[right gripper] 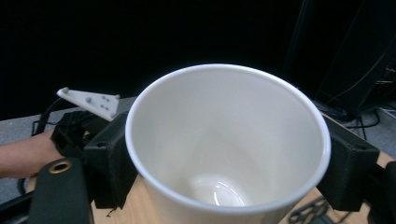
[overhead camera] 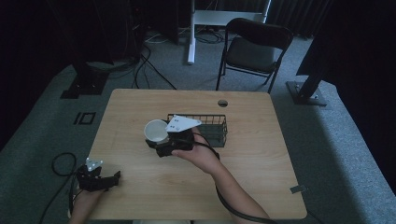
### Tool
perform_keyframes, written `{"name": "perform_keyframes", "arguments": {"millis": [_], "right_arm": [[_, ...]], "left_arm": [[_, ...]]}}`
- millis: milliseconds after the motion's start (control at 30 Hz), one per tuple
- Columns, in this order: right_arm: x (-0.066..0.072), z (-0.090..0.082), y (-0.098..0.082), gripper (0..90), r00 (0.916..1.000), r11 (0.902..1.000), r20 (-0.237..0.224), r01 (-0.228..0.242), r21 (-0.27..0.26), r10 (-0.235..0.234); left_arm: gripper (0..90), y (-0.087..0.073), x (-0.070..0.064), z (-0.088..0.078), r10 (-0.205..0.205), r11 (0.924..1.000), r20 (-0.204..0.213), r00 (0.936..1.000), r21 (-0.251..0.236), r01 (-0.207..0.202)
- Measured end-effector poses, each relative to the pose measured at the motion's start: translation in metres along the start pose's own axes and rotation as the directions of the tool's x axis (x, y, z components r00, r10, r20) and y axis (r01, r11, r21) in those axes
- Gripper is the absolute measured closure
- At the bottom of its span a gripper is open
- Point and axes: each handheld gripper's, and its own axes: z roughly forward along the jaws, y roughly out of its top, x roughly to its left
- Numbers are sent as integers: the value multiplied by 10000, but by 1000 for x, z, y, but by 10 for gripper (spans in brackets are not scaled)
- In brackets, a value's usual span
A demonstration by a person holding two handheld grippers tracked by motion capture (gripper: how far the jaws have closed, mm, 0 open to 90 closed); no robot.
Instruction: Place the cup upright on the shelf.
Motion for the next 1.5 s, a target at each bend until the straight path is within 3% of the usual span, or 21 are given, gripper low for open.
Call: {"name": "perform_keyframes", "arguments": {"millis": [133, 267, 367, 400, 533, 867, 1067, 1267, 1500], "right_arm": [[-9, -6, 4, 195, 9993, 9997, 334, -143, -217, 150], [-27, -15, 8, 196, 9937, 9974, 976, -504, -515, 553], [-35, -19, 8, 196, 9904, 9980, 1289, -446, -449, 501], [-44, -23, 8, 196, 9844, 9975, 1649, -541, -458, 609], [-60, -29, 5, 196, 9728, 9955, 2131, -828, -462, 908], [-93, -29, -16, 196, 9299, 9876, 3334, -1541, -302, 1553], [-110, -22, -34, 196, 9048, 9773, 3755, -2116, -120, 2005], [-117, -16, -50, 196, 8939, 9722, 3984, -2332, 214, 2057], [-121, -11, -66, 195, 8881, 9644, 4044, -2597, 498, 2183]], "left_arm": [[10, 0, 0, 0, -4, 10000, 4, 10000, 10, 4], [10, 0, 0, 0, -3, 10000, 5, 10000, 12, 3], [10, 0, 0, 0, -4, 10000, 6, 10000, 11, 4], [10, 0, 0, 0, -3, 10000, 6, 10000, 11, 3], [10, 0, 0, 0, -8, 10000, 2, 10000, 2, 8], [10, 0, 0, 0, -30, 10000, -11, 10000, -32, 30], [10, 0, 0, 0, -14, 10000, -2, 10000, -11, 14], [10, 0, 0, 0, -4, 10000, -1, 10000, -3, 4], [10, 0, 0, 0, -8, 10000, -1, 10000, -4, 8]]}}
